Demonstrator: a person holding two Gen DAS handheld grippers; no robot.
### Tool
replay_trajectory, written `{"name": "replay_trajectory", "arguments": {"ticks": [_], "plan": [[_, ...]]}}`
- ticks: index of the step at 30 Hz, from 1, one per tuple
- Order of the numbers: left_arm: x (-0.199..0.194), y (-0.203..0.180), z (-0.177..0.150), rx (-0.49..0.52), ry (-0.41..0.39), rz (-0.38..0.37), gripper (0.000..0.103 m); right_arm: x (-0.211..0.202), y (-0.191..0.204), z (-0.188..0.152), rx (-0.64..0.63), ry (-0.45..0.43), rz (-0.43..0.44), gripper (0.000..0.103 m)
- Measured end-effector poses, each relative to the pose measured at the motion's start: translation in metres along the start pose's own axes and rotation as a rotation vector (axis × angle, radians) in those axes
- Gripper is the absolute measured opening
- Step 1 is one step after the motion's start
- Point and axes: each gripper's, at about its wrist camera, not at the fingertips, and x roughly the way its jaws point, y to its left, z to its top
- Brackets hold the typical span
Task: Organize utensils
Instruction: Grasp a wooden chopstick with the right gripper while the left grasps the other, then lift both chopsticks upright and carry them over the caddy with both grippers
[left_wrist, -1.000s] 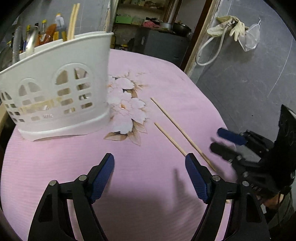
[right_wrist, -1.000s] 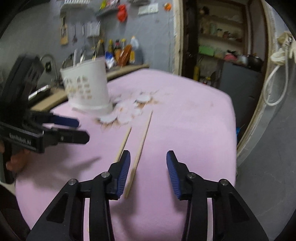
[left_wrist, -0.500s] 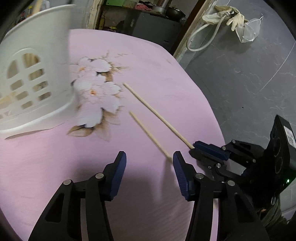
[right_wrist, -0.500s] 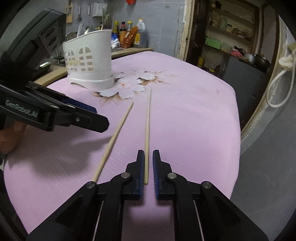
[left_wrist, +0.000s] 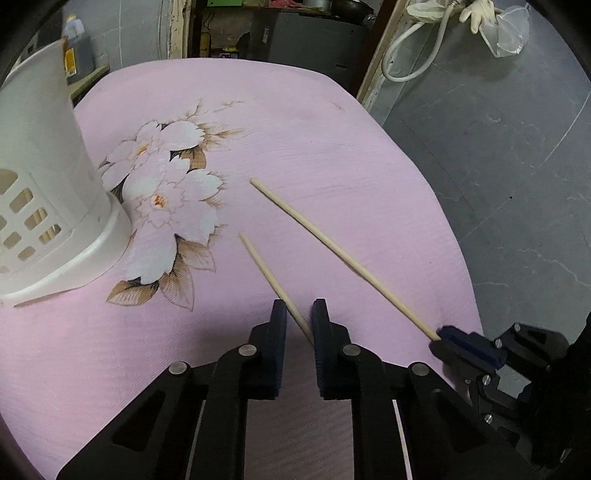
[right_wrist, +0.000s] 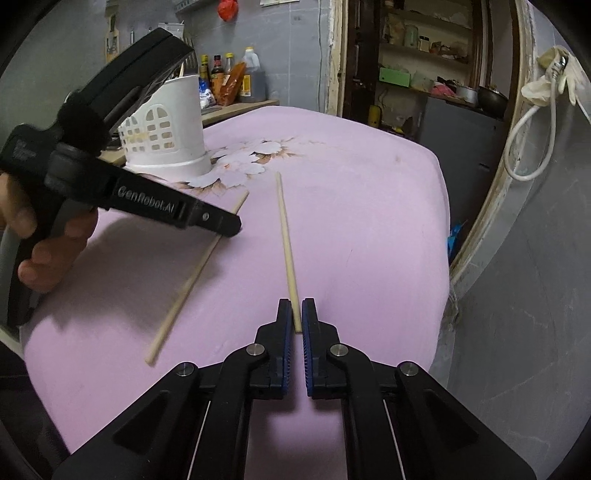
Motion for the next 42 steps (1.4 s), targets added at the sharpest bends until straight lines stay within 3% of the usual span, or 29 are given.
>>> {"name": "replay_trajectory", "arguments": {"ticks": [10, 13, 16, 31, 33, 36, 39, 42], "plan": [[-0.037, 0.048, -0.031, 0.004, 0.002, -0.009, 0.005, -0.006, 0.011, -0.007, 0.027, 0.034, 0.105, 0.005], [-0.046, 0.057, -0.038, 0.008, 0.008, -0.032, 0.005, 0.001, 0.005, 0.002, 0.057, 0.038, 0.14, 0.011], [-0.044, 0.051, -0.037, 0.014, 0.018, -0.048, 0.006, 0.014, 0.0, 0.017, 0.051, 0.045, 0.153, 0.021], [-0.02, 0.039, -0.013, 0.089, 0.129, -0.104, 0.01, 0.086, -0.011, 0.083, 0.007, 0.159, 0.23, 0.02], [-0.019, 0.036, -0.014, 0.099, 0.123, -0.098, 0.01, 0.087, -0.009, 0.084, -0.021, 0.162, 0.206, 0.01], [-0.023, 0.03, -0.019, 0.122, 0.099, -0.054, 0.005, 0.087, -0.015, 0.082, 0.019, 0.168, 0.22, 0.005], [-0.029, 0.023, -0.025, 0.13, 0.049, -0.032, 0.002, 0.082, -0.018, 0.082, 0.065, 0.157, 0.245, 0.003], [-0.042, 0.024, -0.034, 0.104, -0.02, -0.068, 0.002, 0.071, -0.018, 0.079, 0.109, 0.097, 0.276, 0.003]]}}
